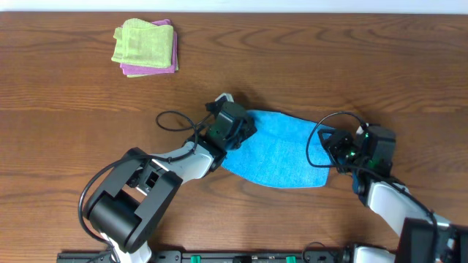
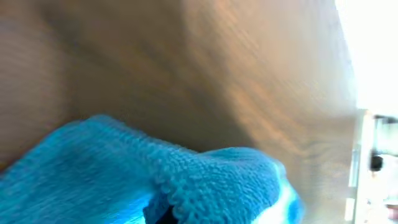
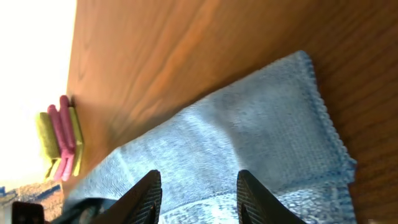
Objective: Fold the cloth
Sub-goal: 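Pull the cloth apart with both grippers, left gripper moving up-left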
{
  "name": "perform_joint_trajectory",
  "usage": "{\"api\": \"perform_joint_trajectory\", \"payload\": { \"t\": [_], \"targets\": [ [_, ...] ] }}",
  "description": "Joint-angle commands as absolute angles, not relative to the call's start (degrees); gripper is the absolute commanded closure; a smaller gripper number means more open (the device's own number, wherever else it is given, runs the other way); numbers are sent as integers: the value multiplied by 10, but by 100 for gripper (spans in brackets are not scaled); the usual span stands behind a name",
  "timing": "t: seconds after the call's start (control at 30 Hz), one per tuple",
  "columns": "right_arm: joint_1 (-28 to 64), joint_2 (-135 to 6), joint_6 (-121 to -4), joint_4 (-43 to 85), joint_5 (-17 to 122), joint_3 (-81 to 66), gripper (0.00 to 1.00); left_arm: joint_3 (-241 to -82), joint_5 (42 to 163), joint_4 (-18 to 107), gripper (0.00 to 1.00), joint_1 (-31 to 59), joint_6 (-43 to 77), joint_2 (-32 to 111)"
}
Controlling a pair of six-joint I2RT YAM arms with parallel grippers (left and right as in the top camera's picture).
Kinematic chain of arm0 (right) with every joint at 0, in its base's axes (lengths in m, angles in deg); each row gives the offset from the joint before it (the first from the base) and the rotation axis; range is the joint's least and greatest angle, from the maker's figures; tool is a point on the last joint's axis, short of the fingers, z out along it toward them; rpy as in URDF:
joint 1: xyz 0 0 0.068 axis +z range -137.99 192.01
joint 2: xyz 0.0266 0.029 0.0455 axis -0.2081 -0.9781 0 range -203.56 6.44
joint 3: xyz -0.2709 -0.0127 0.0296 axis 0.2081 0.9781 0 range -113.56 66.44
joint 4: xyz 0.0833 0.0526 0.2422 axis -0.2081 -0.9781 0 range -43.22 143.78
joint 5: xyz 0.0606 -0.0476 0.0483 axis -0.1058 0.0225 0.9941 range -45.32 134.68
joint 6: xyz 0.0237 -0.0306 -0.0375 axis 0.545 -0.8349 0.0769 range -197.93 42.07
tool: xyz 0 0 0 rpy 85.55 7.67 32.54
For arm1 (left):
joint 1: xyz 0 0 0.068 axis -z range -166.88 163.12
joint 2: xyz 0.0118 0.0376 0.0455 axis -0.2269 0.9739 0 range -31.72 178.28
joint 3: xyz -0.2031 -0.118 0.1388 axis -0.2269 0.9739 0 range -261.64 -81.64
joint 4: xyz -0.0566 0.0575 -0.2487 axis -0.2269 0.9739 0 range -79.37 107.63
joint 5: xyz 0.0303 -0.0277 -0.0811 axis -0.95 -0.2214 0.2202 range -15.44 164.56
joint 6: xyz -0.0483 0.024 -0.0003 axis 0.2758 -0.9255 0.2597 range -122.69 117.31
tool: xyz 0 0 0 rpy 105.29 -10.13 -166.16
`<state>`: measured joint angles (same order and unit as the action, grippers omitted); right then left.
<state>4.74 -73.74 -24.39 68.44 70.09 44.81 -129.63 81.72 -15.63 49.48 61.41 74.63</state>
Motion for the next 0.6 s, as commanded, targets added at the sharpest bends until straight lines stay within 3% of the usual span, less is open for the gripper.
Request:
{"api": "perform_joint_trajectory", "payload": {
  "t": [0.0,0.23,0.27,0.3,0.4,0.47,0.57],
  "targets": [
    [50,-720,-250,672,710,443,62,-1300,828,-200,94,490,594,741],
    [50,-720,-291,614,717,443,63,-1355,871,-194,94,468,555,741],
    [50,-720,-296,604,717,443,63,-1360,869,-194,83,463,555,741],
    [50,-720,-303,596,720,443,63,-1362,863,-194,59,460,555,741],
    [50,-720,-318,577,722,443,64,-1362,828,-194,46,450,556,741],
    [51,-720,-324,571,722,443,63,-1362,805,-194,21,447,556,741],
    [58,-720,-328,570,722,443,64,-1362,768,-194,15,446,556,741]
  ]
}}
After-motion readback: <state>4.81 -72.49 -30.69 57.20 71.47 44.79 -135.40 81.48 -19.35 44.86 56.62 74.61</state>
